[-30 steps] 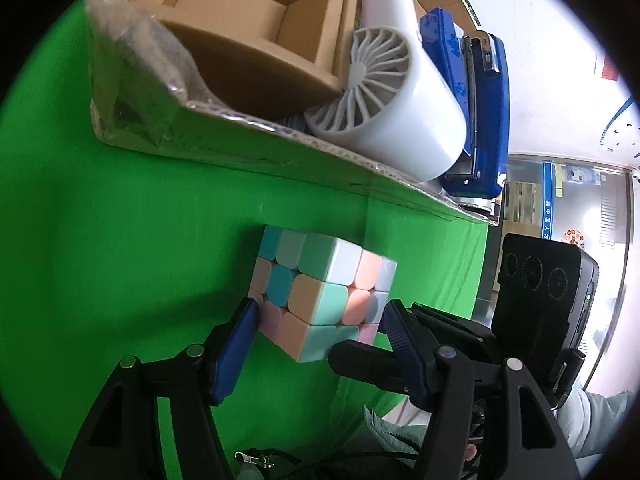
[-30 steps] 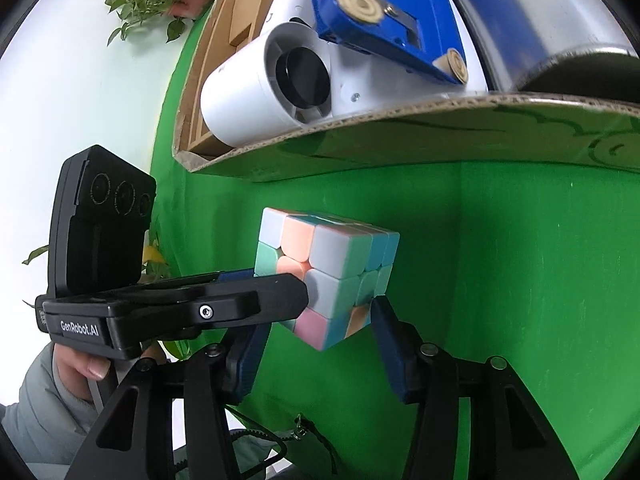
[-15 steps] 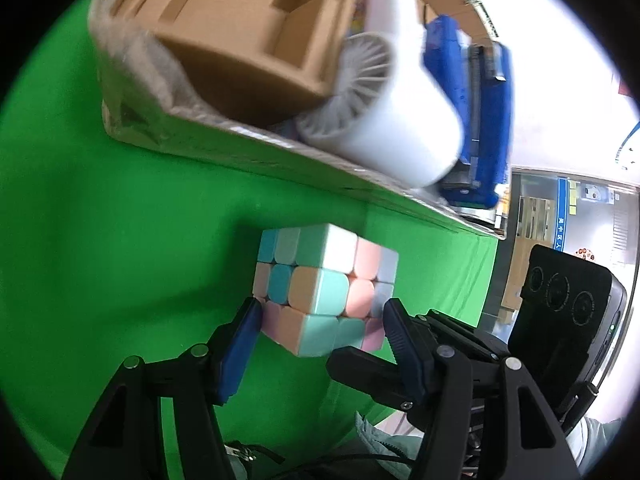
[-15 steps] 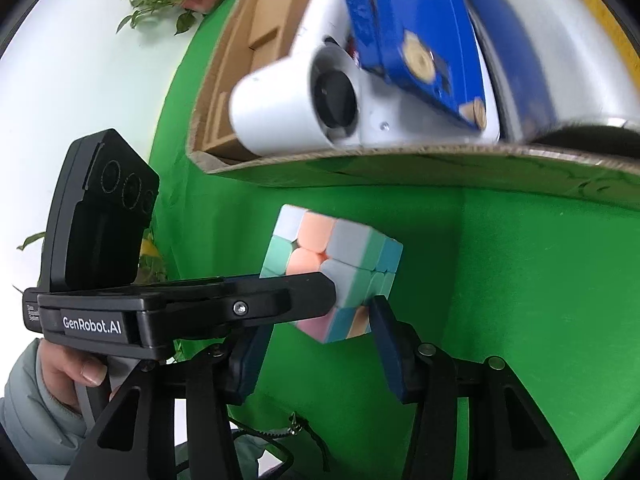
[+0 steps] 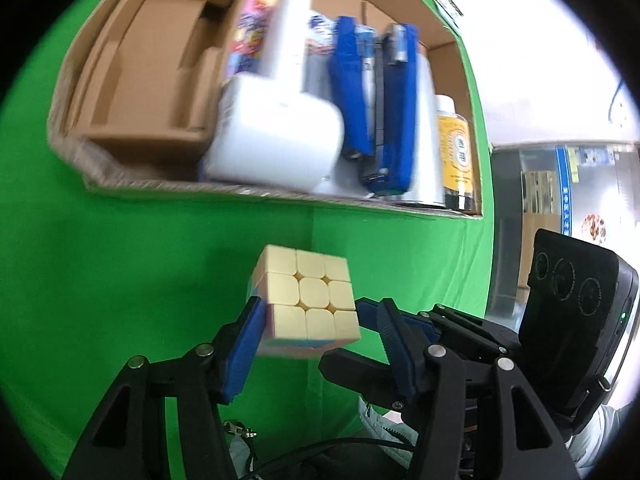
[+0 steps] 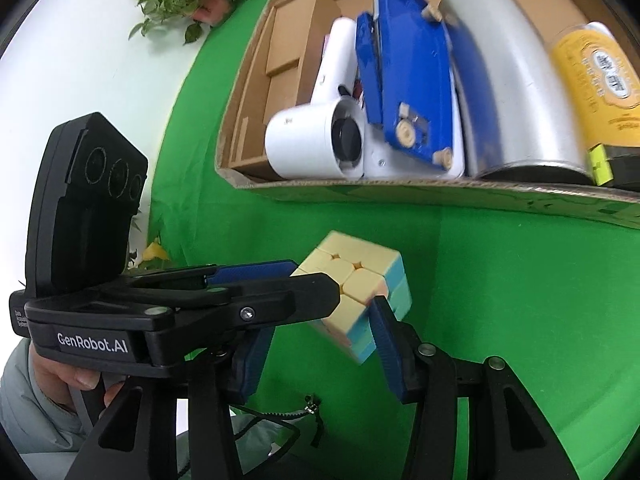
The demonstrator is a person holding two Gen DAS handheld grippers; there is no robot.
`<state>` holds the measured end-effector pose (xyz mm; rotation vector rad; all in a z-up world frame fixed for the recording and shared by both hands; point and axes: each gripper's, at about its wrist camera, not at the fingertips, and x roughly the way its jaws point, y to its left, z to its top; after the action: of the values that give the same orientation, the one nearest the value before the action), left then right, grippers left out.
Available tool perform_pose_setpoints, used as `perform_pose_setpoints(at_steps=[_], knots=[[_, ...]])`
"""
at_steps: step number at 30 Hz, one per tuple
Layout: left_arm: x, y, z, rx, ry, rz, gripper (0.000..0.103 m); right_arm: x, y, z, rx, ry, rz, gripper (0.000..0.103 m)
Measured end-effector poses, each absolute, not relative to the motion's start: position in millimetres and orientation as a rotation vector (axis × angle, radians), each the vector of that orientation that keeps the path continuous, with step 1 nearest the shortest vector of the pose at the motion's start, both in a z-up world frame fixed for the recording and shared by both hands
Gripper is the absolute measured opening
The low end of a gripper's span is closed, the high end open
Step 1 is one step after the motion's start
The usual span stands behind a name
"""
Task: Organize rigid objects
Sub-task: 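Grasp the pastel Rubik's cube with the left gripper while the right gripper grasps it too, then lift the Rubik's cube with both grippers and lower it into the tray corner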
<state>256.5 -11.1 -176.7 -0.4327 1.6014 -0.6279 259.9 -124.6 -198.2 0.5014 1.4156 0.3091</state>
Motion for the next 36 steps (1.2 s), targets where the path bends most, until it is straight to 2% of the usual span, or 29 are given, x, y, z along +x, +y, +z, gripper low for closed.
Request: perform_pose_setpoints(at_steps=[7,19,36], knots=[[259.2,-42.3,-152.3,-0.323,1.584,-0.674,0.056,243.6,-153.6,-172.8,0.529,1.354,0.288,0.048],[248.1,-69.2,-135.9,-0.307,1.524,-0.679,0.056,225.4,-176.4,-130.8,0.507,1.286,0.281,0.048],[281.7,-27.5,-85.9,-0.405,1.323,-0.596,0.056,271.4,-127.3,-61.3,0.349,1.168,0.383,0.049]])
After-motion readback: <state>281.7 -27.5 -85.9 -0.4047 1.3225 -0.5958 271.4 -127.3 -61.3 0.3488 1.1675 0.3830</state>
